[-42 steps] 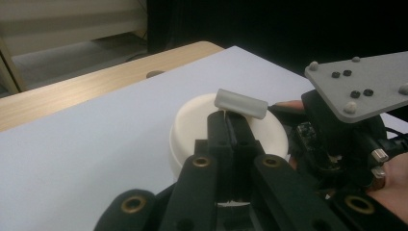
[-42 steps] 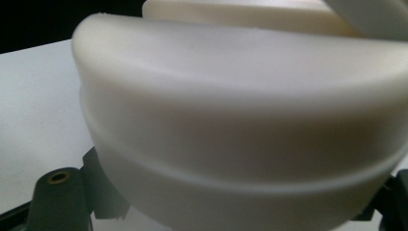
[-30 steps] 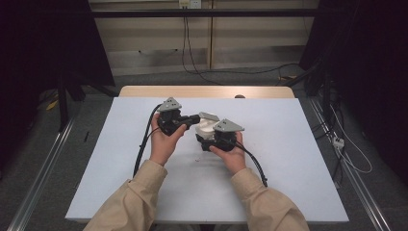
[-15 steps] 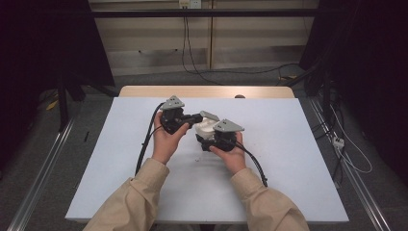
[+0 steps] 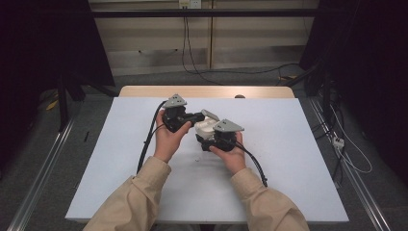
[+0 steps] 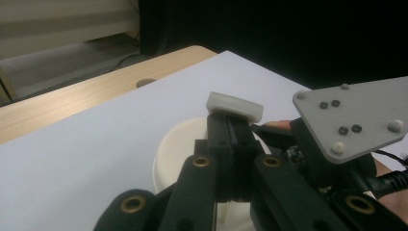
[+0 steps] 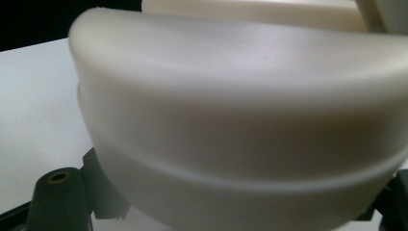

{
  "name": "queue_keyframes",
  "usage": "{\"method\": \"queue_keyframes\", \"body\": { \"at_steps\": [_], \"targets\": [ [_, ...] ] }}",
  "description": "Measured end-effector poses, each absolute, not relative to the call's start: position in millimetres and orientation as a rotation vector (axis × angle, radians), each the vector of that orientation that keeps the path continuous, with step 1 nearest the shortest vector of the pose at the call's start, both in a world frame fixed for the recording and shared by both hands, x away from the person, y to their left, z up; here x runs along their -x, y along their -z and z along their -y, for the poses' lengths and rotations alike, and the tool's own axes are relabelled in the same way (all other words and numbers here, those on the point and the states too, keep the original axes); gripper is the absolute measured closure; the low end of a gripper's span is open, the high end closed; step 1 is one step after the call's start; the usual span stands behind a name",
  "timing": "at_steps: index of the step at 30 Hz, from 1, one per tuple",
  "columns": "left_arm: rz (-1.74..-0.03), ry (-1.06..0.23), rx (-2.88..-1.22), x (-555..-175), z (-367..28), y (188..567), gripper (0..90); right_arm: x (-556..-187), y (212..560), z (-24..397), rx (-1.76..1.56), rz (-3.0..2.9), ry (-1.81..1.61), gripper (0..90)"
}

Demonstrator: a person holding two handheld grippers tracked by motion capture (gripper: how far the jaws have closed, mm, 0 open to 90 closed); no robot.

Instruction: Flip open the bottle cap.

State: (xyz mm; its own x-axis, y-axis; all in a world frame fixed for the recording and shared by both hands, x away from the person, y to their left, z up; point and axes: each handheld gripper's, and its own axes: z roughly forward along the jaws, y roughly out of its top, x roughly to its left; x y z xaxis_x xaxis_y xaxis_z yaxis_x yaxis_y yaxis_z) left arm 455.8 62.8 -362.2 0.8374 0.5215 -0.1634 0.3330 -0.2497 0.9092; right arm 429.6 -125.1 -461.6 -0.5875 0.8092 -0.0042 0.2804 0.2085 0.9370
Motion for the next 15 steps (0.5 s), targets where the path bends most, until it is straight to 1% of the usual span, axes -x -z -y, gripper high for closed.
{"method": "queue_keyframes", "body": {
  "at_steps": [15],
  "targets": [
    [-0.641, -0.205, -1.862, -459.1, -56.3, 362.4, 90.0, -429.8, 461.6, 124.9, -1.01, -1.983, -1.373, 18.5]
  ]
}}
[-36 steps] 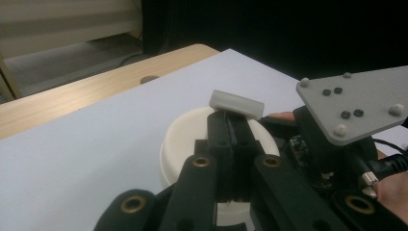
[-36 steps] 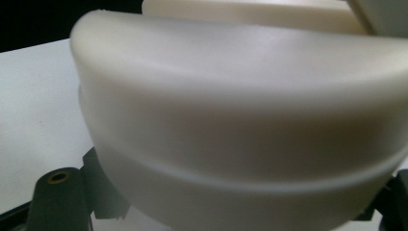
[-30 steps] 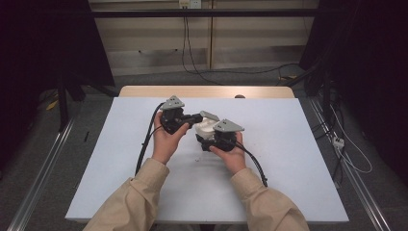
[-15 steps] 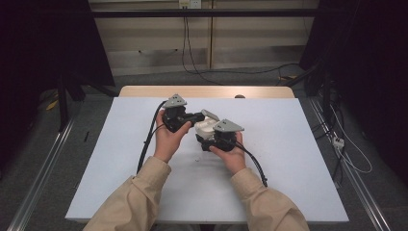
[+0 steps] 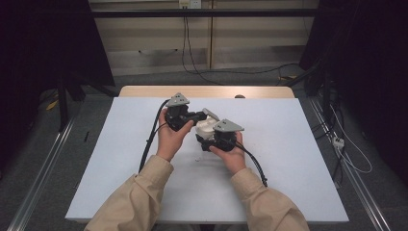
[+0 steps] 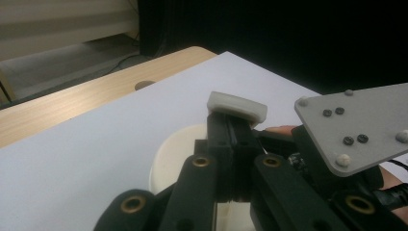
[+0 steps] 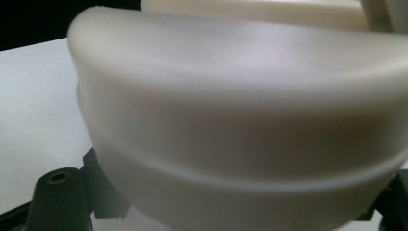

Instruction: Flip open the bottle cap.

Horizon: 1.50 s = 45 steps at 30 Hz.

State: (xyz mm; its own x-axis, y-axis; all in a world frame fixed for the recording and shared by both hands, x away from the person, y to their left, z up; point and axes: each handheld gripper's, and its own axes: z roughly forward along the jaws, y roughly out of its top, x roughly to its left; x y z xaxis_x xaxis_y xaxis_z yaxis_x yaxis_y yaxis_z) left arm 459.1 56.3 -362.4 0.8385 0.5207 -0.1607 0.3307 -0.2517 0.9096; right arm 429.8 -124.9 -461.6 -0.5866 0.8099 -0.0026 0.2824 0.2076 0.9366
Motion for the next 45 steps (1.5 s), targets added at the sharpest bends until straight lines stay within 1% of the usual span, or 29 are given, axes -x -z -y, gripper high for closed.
{"method": "queue_keyframes", "body": {
  "at_steps": [45],
  "targets": [
    [-0.602, -0.209, -1.86, -469.4, -33.7, 350.0, 89.8, -430.5, 461.8, 124.8, -1.009, -1.984, -1.37, 18.5]
  ]
}}
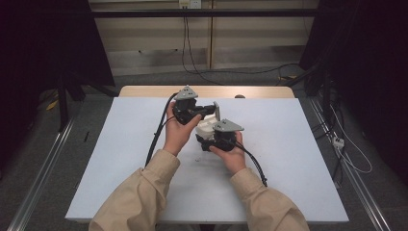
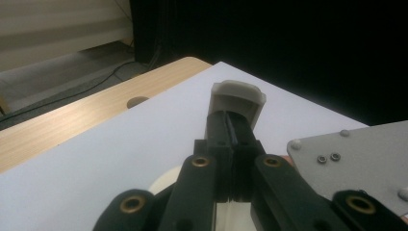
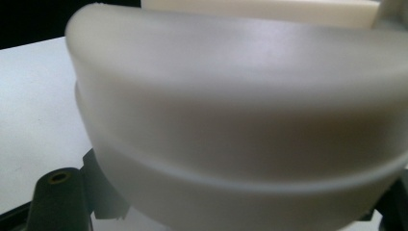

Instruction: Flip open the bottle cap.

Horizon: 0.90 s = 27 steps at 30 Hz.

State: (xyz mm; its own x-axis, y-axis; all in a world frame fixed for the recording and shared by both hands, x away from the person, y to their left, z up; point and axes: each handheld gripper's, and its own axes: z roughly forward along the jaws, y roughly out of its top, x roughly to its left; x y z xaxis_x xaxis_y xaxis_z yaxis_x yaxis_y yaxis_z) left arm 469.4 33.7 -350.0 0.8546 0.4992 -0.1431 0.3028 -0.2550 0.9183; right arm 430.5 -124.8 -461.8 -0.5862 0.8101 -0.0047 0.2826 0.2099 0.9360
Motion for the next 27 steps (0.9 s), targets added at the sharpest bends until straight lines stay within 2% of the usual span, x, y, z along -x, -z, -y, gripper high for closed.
{"method": "queue_keyframes", "body": {
  "at_steps": [27],
  "targets": [
    [-0.576, -0.181, -1.879, -479.1, -18.8, 353.5, 89.2, -430.8, 461.8, 125.1, -1.01, -1.988, -1.371, 18.5]
  ]
}}
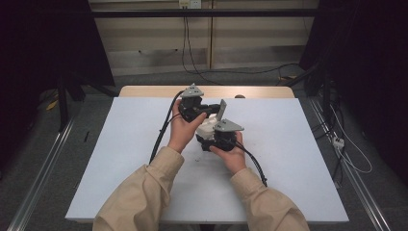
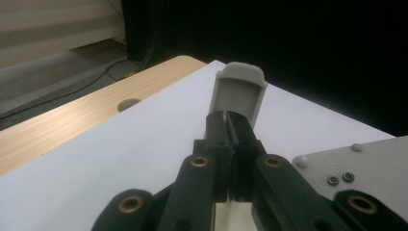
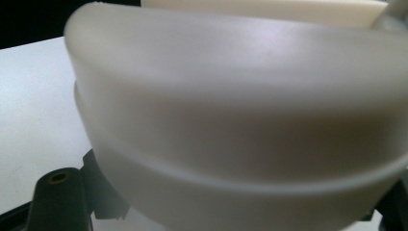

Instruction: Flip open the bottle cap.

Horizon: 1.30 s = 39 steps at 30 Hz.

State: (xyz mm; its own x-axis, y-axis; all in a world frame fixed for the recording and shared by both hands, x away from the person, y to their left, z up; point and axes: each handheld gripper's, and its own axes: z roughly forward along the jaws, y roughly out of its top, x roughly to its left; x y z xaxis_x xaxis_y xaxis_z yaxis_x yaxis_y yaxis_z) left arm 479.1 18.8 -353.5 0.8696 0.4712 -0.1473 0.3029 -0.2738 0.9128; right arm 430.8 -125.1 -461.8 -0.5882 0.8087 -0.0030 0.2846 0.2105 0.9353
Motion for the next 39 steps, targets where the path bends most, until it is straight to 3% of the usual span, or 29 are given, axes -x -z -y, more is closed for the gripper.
{"method": "queue_keyframes", "body": {
  "at_steps": [39],
  "targets": [
    [-0.593, -0.145, -1.91, -489.3, -9.8, 368.9, 89.3, -431.3, 461.8, 125.6, -1.006, -1.997, -1.369, 18.6]
  ]
}}
